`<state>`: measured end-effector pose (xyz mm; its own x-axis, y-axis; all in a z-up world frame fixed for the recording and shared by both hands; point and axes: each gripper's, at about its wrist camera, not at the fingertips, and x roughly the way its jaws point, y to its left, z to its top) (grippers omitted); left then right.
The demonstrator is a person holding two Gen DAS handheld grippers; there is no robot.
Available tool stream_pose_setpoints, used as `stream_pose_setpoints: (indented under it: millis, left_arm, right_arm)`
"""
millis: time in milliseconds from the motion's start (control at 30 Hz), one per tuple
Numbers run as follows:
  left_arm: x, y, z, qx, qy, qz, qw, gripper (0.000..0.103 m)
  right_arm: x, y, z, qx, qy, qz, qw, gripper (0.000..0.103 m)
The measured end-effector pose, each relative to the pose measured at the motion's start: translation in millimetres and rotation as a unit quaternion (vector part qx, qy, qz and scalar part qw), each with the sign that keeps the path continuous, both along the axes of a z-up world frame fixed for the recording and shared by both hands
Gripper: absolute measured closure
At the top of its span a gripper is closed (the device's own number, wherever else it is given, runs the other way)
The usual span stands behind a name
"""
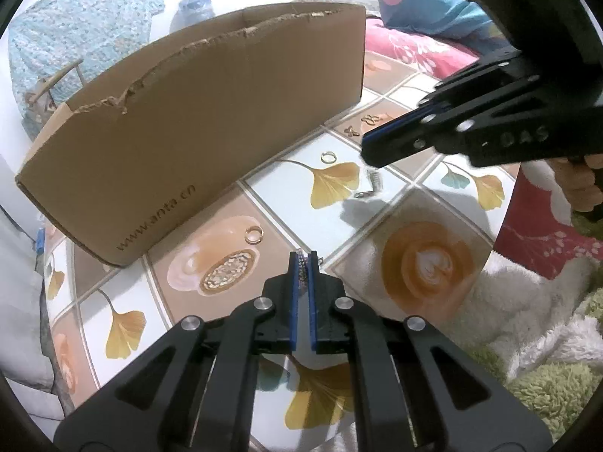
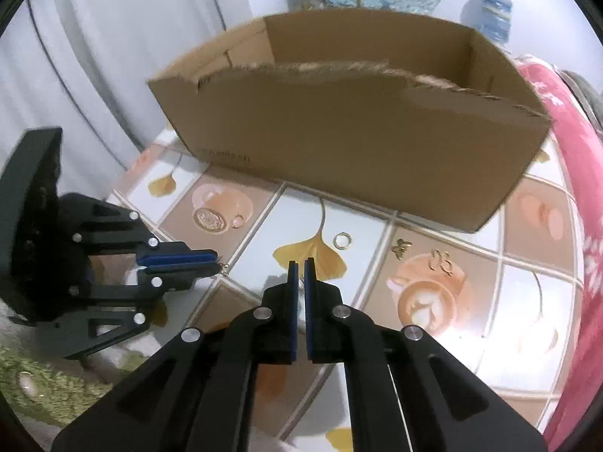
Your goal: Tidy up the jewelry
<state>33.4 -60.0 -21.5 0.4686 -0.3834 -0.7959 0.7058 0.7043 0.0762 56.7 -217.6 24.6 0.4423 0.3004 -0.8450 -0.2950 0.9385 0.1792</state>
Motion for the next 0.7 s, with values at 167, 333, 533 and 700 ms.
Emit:
stream_pose_setpoints:
  millis: [167,333,533,700]
  left_arm:
    - [-2.2,4.6,10.7,-0.009,-0.011,0.002,0.9999,0.100]
    - [-3.3,5.2,17.8,-0.011,-0.021,-0.002,0.9997,0.100]
    - [-3.2,2.9,12.5,-0.005,-0.016,-0.004,0.9998,0.100]
    - [0.1,1.8,8.3,-0.002,-0.009,-0.001,1.0000,0.100]
  right_arm:
    - [-3.5,-8.2,16.0,0.013,-0.016,-0.014,1.000,0.100]
    - [-2.6,-7.8,19.3,0.019,-0.018,-0.014,1.000,0.100]
    - [1.3,3.2,-9.4,-0.017,0.019,-0.015,1.000,0.082]
    - [-0.6,6.9,-22.7,-0.025,0.028,-0.024,0.999,0.064]
